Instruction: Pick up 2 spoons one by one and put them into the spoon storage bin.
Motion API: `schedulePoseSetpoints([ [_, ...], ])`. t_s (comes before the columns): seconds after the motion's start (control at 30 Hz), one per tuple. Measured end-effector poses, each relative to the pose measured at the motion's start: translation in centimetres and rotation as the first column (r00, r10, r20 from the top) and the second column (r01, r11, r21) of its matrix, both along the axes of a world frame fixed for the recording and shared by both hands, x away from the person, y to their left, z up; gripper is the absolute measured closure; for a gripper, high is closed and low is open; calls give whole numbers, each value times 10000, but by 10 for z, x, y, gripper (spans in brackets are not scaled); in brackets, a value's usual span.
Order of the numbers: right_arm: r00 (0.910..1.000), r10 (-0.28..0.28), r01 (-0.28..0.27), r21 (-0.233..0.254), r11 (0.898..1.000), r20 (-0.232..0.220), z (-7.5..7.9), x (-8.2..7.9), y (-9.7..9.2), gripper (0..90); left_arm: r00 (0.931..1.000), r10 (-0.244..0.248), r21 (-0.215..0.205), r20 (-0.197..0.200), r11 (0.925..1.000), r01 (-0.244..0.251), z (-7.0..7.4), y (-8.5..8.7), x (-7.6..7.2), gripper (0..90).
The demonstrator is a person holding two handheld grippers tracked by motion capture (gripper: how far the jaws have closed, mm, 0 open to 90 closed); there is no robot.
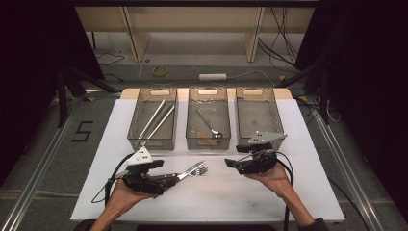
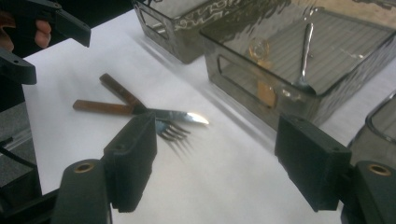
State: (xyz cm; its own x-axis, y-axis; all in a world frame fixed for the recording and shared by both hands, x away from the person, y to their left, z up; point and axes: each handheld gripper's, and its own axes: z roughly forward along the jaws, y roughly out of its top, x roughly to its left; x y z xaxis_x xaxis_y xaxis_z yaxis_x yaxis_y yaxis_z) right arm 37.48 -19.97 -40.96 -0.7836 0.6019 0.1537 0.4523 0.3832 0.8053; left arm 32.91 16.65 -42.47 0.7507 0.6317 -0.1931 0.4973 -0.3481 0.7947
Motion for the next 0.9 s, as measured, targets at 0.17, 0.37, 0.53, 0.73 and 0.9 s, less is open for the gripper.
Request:
schedulePoseSetpoints([
  [0.17, 9999, -79, 81, 132, 9999, -91, -5, -5, -7, 306, 9998, -16, 264, -214, 9997, 21, -2, -2, 1, 164],
  [0.37, 9999, -154, 155, 381, 9992, -34, -6, -13, -12, 302, 9991, -57, 622, -418, 9980, 83, -4, -4, 2, 177],
  [0.53, 9995, -312, 307, 635, 9975, 66, -8, -18, -16, 297, 9982, -105, 856, -588, 9962, 155, -6, -5, 4, 180],
  [0.73, 9990, -439, 428, 825, 9957, 118, -11, -25, -22, 284, 9967, -177, 1138, -795, 9931, 267, -8, -8, 6, 183],
  [0.9, 9990, -423, 412, 925, 9949, 106, -12, -30, -25, 272, 9950, -175, 1511, -988, 9880, 324, -10, -11, 7, 186],
])
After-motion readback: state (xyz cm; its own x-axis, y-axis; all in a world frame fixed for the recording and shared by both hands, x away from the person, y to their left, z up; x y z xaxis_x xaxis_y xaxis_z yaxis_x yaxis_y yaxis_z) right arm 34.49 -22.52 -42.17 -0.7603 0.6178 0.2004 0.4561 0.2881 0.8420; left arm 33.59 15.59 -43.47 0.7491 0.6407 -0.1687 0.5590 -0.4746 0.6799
